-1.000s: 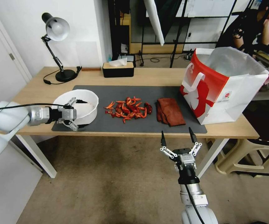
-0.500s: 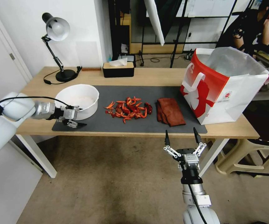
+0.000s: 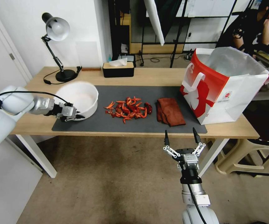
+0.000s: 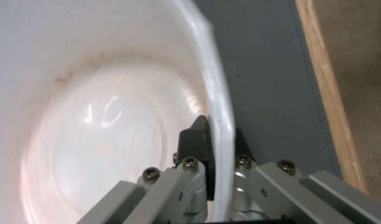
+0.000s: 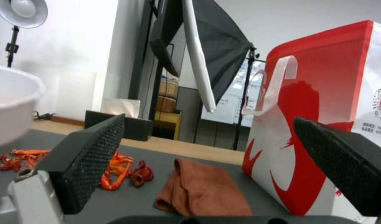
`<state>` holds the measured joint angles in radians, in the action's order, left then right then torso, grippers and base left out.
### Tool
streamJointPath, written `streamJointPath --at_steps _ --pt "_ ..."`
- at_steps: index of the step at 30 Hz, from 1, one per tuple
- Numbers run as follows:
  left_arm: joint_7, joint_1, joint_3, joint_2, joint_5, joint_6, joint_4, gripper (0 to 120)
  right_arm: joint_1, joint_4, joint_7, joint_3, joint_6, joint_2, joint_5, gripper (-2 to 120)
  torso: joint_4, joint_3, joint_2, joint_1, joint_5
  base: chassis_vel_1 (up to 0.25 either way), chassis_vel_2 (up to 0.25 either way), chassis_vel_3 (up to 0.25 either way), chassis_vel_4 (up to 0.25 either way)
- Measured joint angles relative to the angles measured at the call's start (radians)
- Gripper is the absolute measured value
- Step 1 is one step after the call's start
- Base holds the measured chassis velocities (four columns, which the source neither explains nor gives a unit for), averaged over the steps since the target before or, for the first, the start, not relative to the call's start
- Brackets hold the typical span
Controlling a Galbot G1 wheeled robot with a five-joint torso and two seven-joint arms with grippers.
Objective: Sweep shrimp from table into container with towel, then put container into takeout bag.
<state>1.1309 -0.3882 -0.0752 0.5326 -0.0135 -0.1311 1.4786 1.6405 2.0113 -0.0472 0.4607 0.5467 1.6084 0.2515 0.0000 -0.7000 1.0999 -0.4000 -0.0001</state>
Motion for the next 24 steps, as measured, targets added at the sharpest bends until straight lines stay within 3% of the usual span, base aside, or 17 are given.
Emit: streamJointPath --at_steps 5,11,13,15,16,18,20,23,24 --pt "0.012 0.004 0.008 -0.007 -0.001 -0.007 0.028 0 -0.001 0.003 0.001 0.001 -0.003 -0.001 0.0 100 0.0 0.0 0.0 0.0 0.0 0.0 0.0 0.0 0.0" --pt "0.017 -0.006 0.053 -0.045 -0.045 -0.018 0.125 0 -0.008 0.012 0.005 0.002 -0.016 -0.011 0.0 100 0.0002 0.0 0.0 0.0 0.0002 0.0 0.0 0.0 0.0" --pt "0.017 -0.039 0.095 -0.097 -0.107 -0.013 0.24 0 -0.024 0.018 0.008 0.005 -0.032 -0.023 -0.007 100 -0.0004 0.0 0.0 0.0 0.0005 0.0 0.0 0.0 0.0" --pt "0.017 -0.052 0.106 -0.106 -0.118 -0.011 0.259 0 -0.027 0.018 0.008 0.006 -0.036 -0.028 -0.01 100 -0.0002 0.0 0.0 0.0 0.0005 0.0 0.0 0.0 0.0" --pt "0.017 -0.098 0.142 -0.131 -0.144 -0.005 0.329 0 -0.035 0.018 0.01 0.01 -0.045 -0.04 -0.021 100 0.0005 0.0 0.0 0.0 0.0004 0.0 0.0 0.0 0.0" --pt "0.017 -0.114 0.155 -0.139 -0.152 -0.003 0.353 0 -0.039 0.018 0.011 0.011 -0.049 -0.046 -0.027 100 0.0003 0.0 0.0 0.0 0.0003 0.0 0.0 0.0 0.0" --pt "0.018 -0.174 0.204 -0.17 -0.192 -0.001 0.458 0 -0.054 0.007 0.014 0.018 -0.063 -0.065 -0.048 100 0.0003 0.0 0.0 0.0 0.0001 0.0 0.0 0.0 0.0" --pt "0.028 -0.197 0.223 -0.18 -0.208 -0.005 0.513 0 -0.063 0.001 0.014 0.019 -0.08 -0.074 -0.066 100 0.0 0.0 0.0 0.0 0.0003 0.0 0.0 0.0 0.0" --pt "0.04 -0.218 0.233 -0.185 -0.221 -0.01 0.559 0 -0.071 -0.003 0.014 0.021 -0.094 -0.08 -0.08 100 -0.0002 0.0 0.0 0.0 0.0004 0.0 0.0 0.0 0.0"
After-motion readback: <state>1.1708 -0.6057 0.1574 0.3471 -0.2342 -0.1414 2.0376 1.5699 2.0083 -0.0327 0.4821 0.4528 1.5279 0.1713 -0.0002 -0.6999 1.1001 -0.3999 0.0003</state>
